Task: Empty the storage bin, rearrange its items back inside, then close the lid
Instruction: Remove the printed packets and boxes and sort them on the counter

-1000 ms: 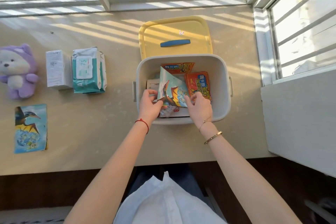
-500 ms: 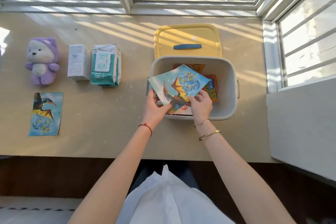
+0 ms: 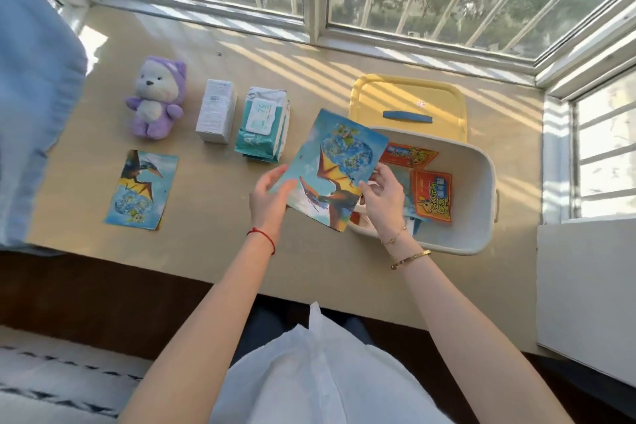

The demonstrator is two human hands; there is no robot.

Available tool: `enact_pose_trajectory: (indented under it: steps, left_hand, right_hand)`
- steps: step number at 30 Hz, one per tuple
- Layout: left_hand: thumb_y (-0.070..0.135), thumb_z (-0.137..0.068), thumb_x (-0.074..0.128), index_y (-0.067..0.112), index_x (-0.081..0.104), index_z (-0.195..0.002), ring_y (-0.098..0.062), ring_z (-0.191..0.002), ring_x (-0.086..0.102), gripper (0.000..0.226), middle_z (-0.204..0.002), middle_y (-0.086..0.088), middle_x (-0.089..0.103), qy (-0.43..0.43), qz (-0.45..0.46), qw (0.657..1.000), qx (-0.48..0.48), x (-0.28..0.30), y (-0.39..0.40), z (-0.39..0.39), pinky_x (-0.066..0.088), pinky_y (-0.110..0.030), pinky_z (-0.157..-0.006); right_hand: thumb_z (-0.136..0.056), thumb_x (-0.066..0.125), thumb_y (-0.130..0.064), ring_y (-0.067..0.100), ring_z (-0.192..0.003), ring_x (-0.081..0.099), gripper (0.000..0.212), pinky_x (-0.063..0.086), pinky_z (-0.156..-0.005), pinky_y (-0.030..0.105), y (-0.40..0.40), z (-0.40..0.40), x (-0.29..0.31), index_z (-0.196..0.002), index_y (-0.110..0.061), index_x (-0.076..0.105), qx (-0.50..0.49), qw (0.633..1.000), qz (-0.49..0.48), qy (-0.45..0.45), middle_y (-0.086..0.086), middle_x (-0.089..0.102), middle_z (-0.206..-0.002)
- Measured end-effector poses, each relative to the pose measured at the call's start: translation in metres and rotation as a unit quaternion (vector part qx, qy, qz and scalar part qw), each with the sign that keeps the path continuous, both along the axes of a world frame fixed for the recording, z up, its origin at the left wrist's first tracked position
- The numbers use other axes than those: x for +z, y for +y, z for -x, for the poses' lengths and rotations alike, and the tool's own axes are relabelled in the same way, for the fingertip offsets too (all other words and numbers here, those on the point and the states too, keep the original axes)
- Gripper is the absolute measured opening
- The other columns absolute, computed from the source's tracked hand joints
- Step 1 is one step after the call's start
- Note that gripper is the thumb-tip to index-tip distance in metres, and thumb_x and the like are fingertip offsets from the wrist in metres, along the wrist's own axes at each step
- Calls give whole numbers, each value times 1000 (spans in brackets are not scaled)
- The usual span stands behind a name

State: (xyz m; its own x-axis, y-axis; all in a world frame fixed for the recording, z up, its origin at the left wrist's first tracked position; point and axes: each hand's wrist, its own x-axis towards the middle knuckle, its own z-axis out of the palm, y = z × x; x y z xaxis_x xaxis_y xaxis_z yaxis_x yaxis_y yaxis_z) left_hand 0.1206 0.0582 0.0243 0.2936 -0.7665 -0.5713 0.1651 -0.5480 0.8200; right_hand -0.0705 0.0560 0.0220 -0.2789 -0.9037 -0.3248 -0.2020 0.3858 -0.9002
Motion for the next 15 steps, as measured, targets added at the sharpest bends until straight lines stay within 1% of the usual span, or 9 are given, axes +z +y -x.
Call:
enact_pose_trajectory:
  steps: [2,4,5,7,10,11,13,14,15]
  left_hand:
    - [8,-80,68,23,68,-106,-16,-99,67,30,-105,2,71,-28,25,999,-27,3,-4,-35,53,-36,-90]
    - [7,-80,68,22,67,-109,-13,-98,66,33,-106,1,71,-72,40,994,-65,5,-9,-72,53,-31,-89]
    - [8,-79,69,23,67,-109,-11,-96,66,33,-104,2,71,-99,42,991,-82,4,-11,-93,53,-29,-89]
    - [11,-79,71,24,66,-106,-6,-89,65,30,-98,3,70,-150,40,982,-107,1,-15,-134,53,-24,-83]
    - [14,-81,72,22,63,-105,-3,-84,64,27,-92,5,68,-206,37,968,-140,-3,-22,-196,52,-18,-76]
    - [14,-82,71,20,63,-106,-3,-84,64,26,-92,5,67,-220,36,964,-146,-7,-23,-217,52,-18,-77]
    - [14,-83,69,18,63,-106,-4,-81,64,24,-90,3,67,-251,26,956,-152,-17,-24,-258,51,-20,-75]
    - [13,-84,68,17,63,-105,-5,-78,64,23,-89,2,68,-269,20,951,-155,-22,-25,-278,51,-20,-75]
    - [13,-84,67,16,63,-104,-7,-78,65,21,-89,1,68,-287,13,944,-159,-29,-25,-297,51,-21,-75]
  right_hand:
    - [-91,57,-3,2,-89,59,34,50,-68,7,-9,-26,1,-125,-7,52,24,1000,0,6,1,62,-112]
    - [-91,58,-5,7,-87,63,34,51,-61,12,-17,-57,-1,-124,-9,52,50,999,5,8,2,65,-108]
    - [-91,59,-6,11,-88,65,33,52,-60,15,-21,-75,-2,-123,-10,52,58,998,3,9,3,67,-106]
    - [-90,61,-10,12,-90,67,31,54,-60,20,-27,-116,-6,-120,-13,50,59,998,-10,8,4,68,-105]
    - [-90,62,-14,11,-88,65,24,54,-56,17,-34,-184,-15,-109,-13,47,45,998,-33,19,2,66,-103]
    - [-90,63,-15,11,-89,65,23,55,-58,17,-35,-207,-21,-107,-13,46,44,998,-43,28,3,65,-103]
    - [-89,64,-15,13,-90,64,22,58,-67,23,-38,-253,-32,-104,-14,47,52,996,-65,43,3,64,-100]
    - [-89,64,-15,13,-90,64,22,58,-70,24,-40,-274,-39,-103,-14,47,61,994,-73,53,2,63,-98]
    - [-89,64,-15,13,-87,62,21,55,-70,22,-43,-295,-46,-102,-14,48,74,992,-80,66,1,63,-95]
